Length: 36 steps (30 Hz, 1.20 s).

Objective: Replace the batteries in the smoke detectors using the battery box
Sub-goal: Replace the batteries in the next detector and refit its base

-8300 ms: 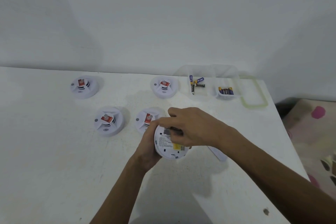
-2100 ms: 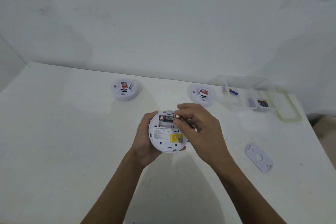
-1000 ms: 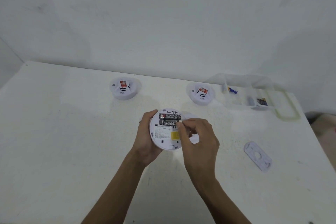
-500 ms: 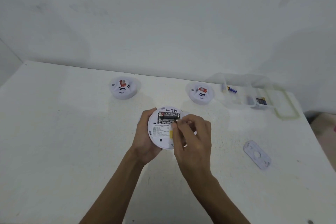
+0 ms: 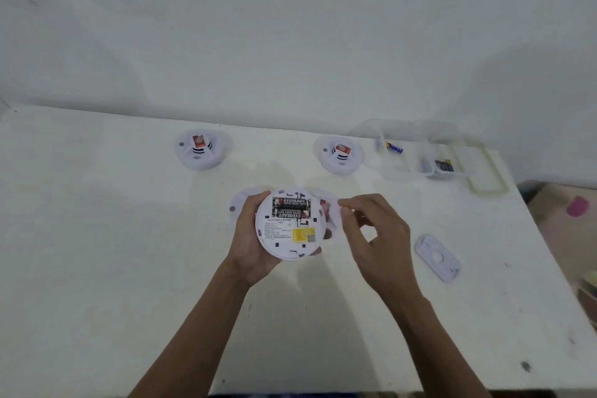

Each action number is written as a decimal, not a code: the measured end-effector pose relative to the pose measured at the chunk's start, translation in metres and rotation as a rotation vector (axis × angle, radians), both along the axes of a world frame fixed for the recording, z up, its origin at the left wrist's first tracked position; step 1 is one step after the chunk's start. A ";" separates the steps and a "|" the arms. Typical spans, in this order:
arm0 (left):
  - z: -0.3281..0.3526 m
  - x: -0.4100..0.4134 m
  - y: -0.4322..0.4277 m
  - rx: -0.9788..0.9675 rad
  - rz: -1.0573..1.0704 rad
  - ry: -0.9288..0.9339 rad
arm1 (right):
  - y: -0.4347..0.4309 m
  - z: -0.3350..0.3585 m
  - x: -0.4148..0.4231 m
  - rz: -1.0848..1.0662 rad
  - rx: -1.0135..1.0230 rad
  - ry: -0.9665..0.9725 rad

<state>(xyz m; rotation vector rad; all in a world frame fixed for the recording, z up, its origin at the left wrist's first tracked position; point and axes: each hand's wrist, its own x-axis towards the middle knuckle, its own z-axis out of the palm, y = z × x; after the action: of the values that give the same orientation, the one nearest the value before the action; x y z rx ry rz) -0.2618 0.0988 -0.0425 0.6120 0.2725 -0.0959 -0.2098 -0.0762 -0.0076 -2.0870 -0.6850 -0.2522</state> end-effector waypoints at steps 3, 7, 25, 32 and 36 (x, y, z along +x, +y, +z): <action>0.003 0.002 -0.007 -0.009 -0.116 -0.015 | -0.033 -0.012 0.017 -0.126 -0.105 0.098; 0.000 0.008 -0.019 -0.048 -0.216 -0.045 | -0.082 -0.041 0.045 -0.286 -0.458 0.302; 0.000 0.013 -0.060 -0.072 -0.258 -0.077 | -0.140 -0.070 0.066 -0.448 -1.045 0.197; 0.002 0.008 -0.061 -0.069 -0.229 -0.080 | -0.120 -0.052 0.059 -0.326 -0.415 0.269; 0.003 0.005 -0.058 -0.043 -0.196 -0.074 | -0.091 -0.022 0.044 -0.231 -0.162 0.394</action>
<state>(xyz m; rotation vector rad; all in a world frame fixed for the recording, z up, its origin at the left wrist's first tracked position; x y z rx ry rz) -0.2573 0.0404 -0.0393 0.5976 0.1380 -0.2669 -0.1655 -0.1669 -0.0295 -2.2822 -0.2336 0.0919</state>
